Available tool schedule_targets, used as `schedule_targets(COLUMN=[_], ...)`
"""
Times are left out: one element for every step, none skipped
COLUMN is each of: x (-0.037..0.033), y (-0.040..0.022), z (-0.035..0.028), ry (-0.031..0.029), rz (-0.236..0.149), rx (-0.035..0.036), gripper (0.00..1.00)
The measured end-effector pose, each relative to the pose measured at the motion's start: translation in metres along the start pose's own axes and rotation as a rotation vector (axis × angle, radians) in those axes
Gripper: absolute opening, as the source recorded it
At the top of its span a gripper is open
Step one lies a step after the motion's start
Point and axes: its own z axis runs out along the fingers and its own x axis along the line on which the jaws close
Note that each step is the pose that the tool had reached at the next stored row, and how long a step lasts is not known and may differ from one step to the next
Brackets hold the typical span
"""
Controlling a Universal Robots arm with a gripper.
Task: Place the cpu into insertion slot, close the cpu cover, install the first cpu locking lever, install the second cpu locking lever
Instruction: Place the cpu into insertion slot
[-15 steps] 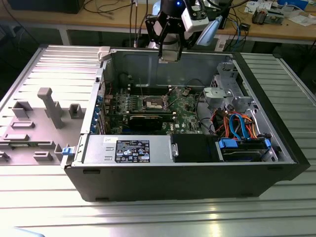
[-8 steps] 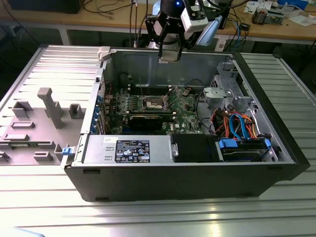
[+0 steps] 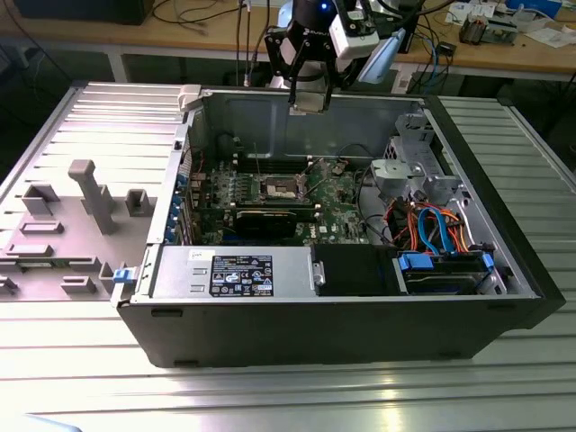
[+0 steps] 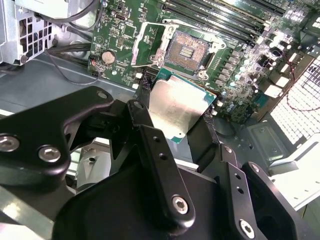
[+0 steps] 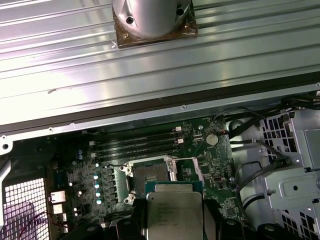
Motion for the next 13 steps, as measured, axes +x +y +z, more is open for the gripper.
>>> schedule_targets(x=[0.0, 0.0, 0.0, 0.0, 0.0, 0.0, 0.0, 0.0, 0.0, 0.0, 0.0, 0.0, 0.0], y=[0.0, 0.0, 0.0, 0.0, 0.0, 0.0, 0.0, 0.0, 0.0, 0.0, 0.0, 0.0, 0.0], z=[0.0, 0.0, 0.0, 0.0, 0.0001, 0.0001, 0.0001, 0.0, 0.0, 0.0, 0.0, 0.0, 0.0], ry=[-0.0003, -0.0006, -0.0007, -0.001, -0.0012, -0.0012, -0.0013, -0.0012, -0.0012, -0.0012, -0.0012, -0.0012, -0.0012], rz=[0.002, 0.006, 0.008, 0.011, 0.012, 0.013, 0.013, 0.013, 0.013, 0.013, 0.013, 0.014, 0.014], rx=[-0.0001, -0.0003, -0.0003, -0.0003, -0.0004, -0.0003, -0.0004, -0.0003, -0.0003, -0.0003, -0.0004, -0.0003, -0.0003], gripper=[0.55, 0.55, 0.55, 0.55, 0.55, 0.55, 0.55, 0.55, 0.55, 0.55, 0.55, 0.55, 0.55])
